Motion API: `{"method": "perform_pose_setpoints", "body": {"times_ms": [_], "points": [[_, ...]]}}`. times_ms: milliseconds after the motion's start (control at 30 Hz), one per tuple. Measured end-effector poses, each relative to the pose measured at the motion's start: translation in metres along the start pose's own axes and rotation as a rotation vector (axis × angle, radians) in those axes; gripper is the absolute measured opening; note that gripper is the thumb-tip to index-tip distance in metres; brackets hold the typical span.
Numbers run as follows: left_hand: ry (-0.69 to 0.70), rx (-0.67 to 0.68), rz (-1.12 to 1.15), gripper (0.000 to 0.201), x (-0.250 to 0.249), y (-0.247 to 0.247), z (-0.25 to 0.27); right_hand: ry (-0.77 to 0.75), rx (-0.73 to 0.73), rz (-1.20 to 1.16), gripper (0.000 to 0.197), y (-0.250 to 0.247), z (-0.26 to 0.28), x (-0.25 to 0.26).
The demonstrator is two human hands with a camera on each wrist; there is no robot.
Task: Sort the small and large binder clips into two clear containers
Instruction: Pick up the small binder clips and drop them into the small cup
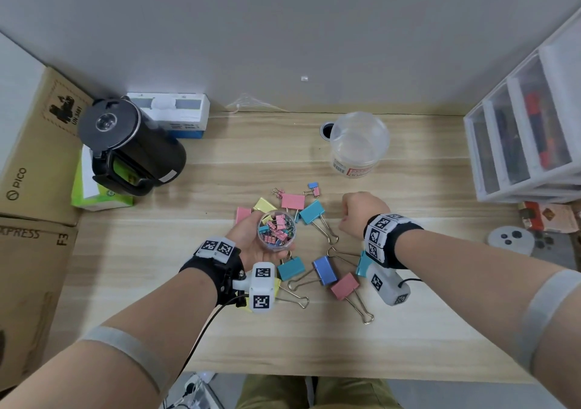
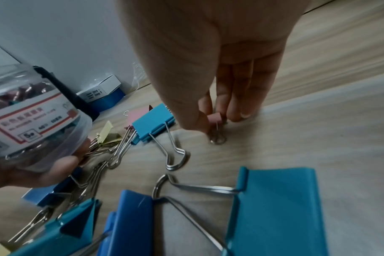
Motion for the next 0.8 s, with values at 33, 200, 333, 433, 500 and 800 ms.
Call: {"method": "perform_pose_setpoints", "body": {"times_ms": [33, 200, 333, 433, 500, 800], "points": [[0.003, 0.002, 0.005, 0.052, -0.002, -0.002, 0.001, -0.010, -0.026, -0.019, 0.021, -0.003, -0.004, 0.004], [-0.011, -0.020, 0.030, 0.056, -0.008, -0.020, 0.001, -0.083, -0.104, -0.143, 0.037, -0.014, -0.031, 0.031], [-0.015, -0.025, 0.047, 0.052, -0.015, -0.034, 0.003, -0.088, -0.128, -0.097, 0.041, -0.015, -0.052, 0.051], [-0.018, -0.018, 0.058, 0.049, -0.017, -0.038, 0.005, -0.059, -0.069, -0.058, 0.044, -0.015, -0.058, 0.055], [-0.023, -0.012, 0.075, 0.049, -0.019, -0.042, 0.005, -0.071, -0.027, -0.038, 0.044, -0.016, -0.062, 0.060], [-0.038, 0.013, 0.100, 0.043, -0.035, -0.046, 0.004, -0.166, -0.003, -0.077, 0.034, -0.020, -0.079, 0.077]]}}
Point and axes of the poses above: each hand's wrist, its own z-axis away from the middle knuckle, its own y-axis out of the palm, x = y × z, the point moved 1 cm from there along -z, towards the middle knuckle, and after that the axes turned 4 degrees about -y, right-handed, at the moved point
